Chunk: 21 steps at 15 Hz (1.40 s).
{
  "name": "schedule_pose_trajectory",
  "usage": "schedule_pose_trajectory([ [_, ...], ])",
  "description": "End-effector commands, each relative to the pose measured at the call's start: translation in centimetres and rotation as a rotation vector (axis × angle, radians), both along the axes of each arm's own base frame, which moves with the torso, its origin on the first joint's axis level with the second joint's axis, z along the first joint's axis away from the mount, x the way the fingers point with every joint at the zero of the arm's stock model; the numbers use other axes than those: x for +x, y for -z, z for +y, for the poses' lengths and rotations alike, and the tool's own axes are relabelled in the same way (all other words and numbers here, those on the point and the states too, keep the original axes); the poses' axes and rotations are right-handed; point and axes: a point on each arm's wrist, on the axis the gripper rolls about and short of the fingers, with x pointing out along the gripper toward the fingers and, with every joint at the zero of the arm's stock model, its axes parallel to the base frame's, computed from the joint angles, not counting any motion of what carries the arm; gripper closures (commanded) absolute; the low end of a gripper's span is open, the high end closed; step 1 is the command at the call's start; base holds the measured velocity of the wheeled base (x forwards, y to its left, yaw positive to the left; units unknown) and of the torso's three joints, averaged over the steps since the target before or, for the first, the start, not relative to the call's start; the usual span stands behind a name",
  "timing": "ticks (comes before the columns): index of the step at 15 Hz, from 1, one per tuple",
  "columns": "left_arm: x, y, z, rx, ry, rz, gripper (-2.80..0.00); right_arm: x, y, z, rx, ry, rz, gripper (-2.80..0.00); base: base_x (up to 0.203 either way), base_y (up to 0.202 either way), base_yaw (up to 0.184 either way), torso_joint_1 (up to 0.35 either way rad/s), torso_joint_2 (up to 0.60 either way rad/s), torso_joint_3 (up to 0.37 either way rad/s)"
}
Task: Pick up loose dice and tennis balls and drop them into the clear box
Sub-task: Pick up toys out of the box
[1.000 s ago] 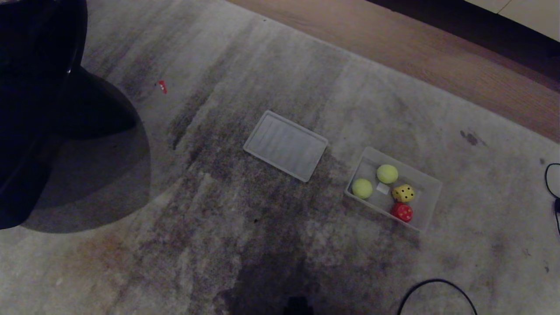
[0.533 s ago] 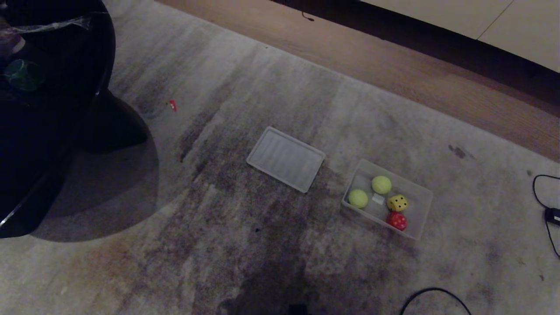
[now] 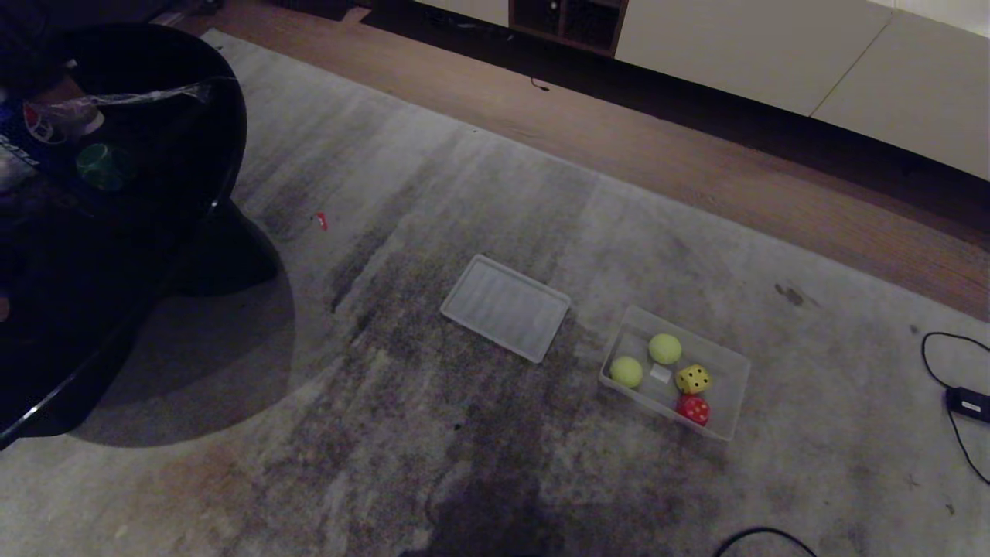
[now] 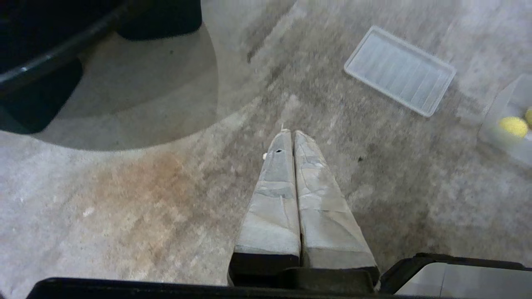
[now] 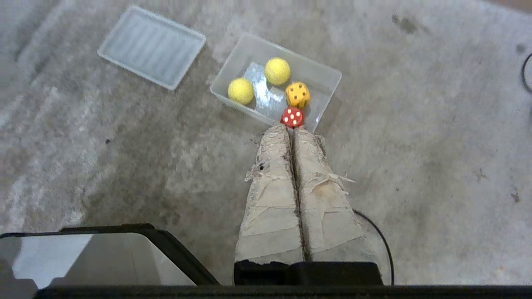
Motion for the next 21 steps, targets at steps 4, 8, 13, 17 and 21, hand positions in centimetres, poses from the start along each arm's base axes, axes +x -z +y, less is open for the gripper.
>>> schedule_pose_trajectory([
  [4,0.02,0.04,0.00,-0.001,0.000,0.003,0.00,0.02,-0.01,0.00,-0.001,0.000,0.003,0.00,0.000,0.000,0.000,0.003,0.00,0.202],
  [8,0.02,0.04,0.00,-0.001,0.000,0.003,0.00,0.02,-0.01,0.00,-0.001,0.000,0.003,0.00,0.000,0.000,0.000,0.002,0.00,0.203],
  [13,0.02,0.04,0.00,-0.001,0.000,0.003,0.00,0.02,-0.01,0.00,-0.001,0.000,0.003,0.00,0.000,0.000,0.000,0.004,0.00,0.202],
  [17,0.02,0.04,0.00,-0.001,0.000,0.003,0.00,0.02,-0.01,0.00,-0.001,0.000,0.003,0.00,0.000,0.000,0.000,0.003,0.01,0.200],
  [21,0.02,0.04,0.00,-0.001,0.000,0.003,0.00,0.02,-0.01,0.00,-0.001,-0.001,0.003,0.00,0.000,0.000,0.000,0.003,0.00,0.200],
])
